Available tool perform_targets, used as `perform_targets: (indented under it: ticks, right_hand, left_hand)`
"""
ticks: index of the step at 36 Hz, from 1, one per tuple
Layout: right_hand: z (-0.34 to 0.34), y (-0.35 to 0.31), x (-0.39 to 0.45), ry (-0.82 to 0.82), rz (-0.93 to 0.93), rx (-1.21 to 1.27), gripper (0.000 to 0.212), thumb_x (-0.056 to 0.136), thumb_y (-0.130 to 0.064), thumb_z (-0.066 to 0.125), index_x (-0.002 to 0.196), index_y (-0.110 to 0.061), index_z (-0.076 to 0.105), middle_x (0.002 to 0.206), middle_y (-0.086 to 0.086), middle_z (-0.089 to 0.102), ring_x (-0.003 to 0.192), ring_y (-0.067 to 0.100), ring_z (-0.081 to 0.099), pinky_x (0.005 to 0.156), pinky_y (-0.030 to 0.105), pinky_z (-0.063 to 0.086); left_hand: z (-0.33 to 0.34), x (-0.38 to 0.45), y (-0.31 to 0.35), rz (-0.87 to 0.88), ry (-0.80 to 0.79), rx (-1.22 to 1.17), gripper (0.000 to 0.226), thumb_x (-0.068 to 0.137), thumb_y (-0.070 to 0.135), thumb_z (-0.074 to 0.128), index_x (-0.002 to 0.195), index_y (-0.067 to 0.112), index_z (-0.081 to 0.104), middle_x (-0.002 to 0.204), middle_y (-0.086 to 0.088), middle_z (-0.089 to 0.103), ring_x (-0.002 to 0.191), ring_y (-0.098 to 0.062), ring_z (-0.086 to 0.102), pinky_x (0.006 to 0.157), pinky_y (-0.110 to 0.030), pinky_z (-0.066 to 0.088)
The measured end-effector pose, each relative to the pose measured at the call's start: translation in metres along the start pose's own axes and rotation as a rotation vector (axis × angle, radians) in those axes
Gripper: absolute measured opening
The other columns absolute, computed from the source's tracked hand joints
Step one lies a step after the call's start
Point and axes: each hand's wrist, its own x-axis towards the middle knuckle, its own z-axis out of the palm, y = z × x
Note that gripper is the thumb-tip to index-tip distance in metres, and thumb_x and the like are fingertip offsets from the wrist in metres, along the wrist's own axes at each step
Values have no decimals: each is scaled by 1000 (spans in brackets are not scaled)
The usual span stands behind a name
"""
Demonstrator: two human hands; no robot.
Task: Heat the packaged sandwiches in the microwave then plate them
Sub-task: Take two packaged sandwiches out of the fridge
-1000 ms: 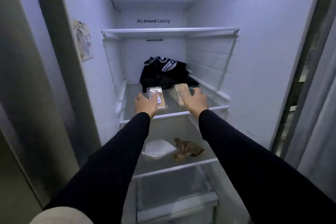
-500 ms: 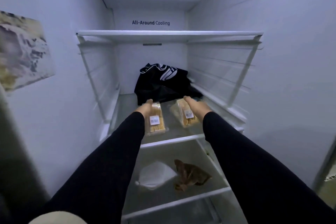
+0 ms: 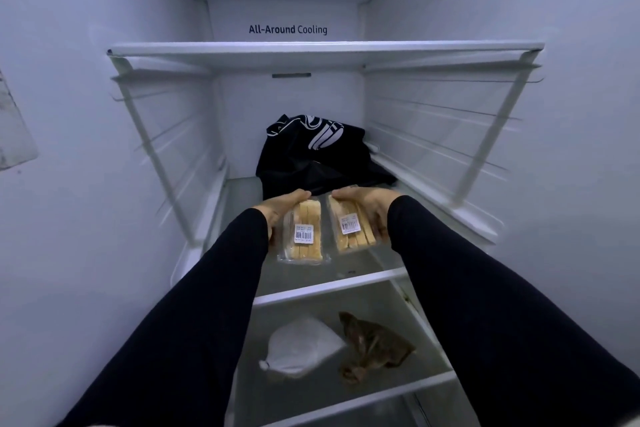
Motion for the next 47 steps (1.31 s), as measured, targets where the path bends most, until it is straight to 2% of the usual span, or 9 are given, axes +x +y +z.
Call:
perform_targets:
  ticks: [6,11,18,22,27,32,35,41,47]
  right_hand:
    - [8,-1,16,-49,90,107,30,89,-38,64,74,-13,58,42,1,62,33,14,59,38,22,51]
    - [6,10,18,-37,33,197,23,86,-33,69,77,-13,60,48,1,64,39,15,61,49,25,53]
    - [2,35,9,-12,3,436,26,81,-40,71,77,-15,66,65,4,68,53,19,64,59,32,57]
    - [0,43,-9,6,-31,485,25,83,-40,69,76,-17,65,62,2,66,55,18,62,63,32,56]
    - [4,59,-43,47,-58,591,27,81,-44,70,80,-17,66,62,3,69,54,19,66,64,37,59]
    - [10,71,-90,77,-125,560,25,81,-44,69,77,-19,68,68,1,69,60,19,64,71,33,57]
    - [13,85,-118,99,-139,569,26,78,-45,72,79,-19,71,74,2,70,66,21,65,78,37,56]
    - [15,120,-173,132,-140,565,31,78,-49,70,80,-18,72,75,2,73,68,21,68,80,40,57]
    - [17,138,-227,123,-167,596,28,80,-46,67,80,-18,70,68,0,72,59,18,67,71,35,56]
  left_hand:
    - [1,-7,2,27,-52,6,42,83,52,61,65,14,58,73,-6,64,78,-22,61,104,-36,45]
    - [6,-14,-2,66,-31,-72,42,85,49,60,63,14,55,43,-2,61,58,-20,56,66,-27,48]
    - [7,-27,-16,119,-15,-339,54,70,52,72,101,9,64,98,-15,68,84,-29,66,92,-43,52]
    - [11,-44,-26,100,-38,-484,35,79,46,69,88,12,64,66,-10,68,61,-25,66,60,-36,57]
    - [30,-72,-37,176,-128,-612,36,80,52,65,66,20,61,65,-4,66,65,-22,64,66,-36,56]
    - [43,-105,-51,294,-213,-579,24,84,51,63,83,28,59,78,-1,64,72,-20,64,77,-39,55]
    - [46,-124,-62,348,-261,-525,27,83,51,64,73,27,59,66,3,65,59,-17,65,70,-36,58]
    - [47,-159,-93,425,-352,-488,27,87,50,60,100,26,58,60,6,68,51,-12,66,55,-25,56]
    - [50,-195,-129,419,-359,-417,29,85,53,60,74,26,63,63,5,68,56,-14,67,71,-32,54]
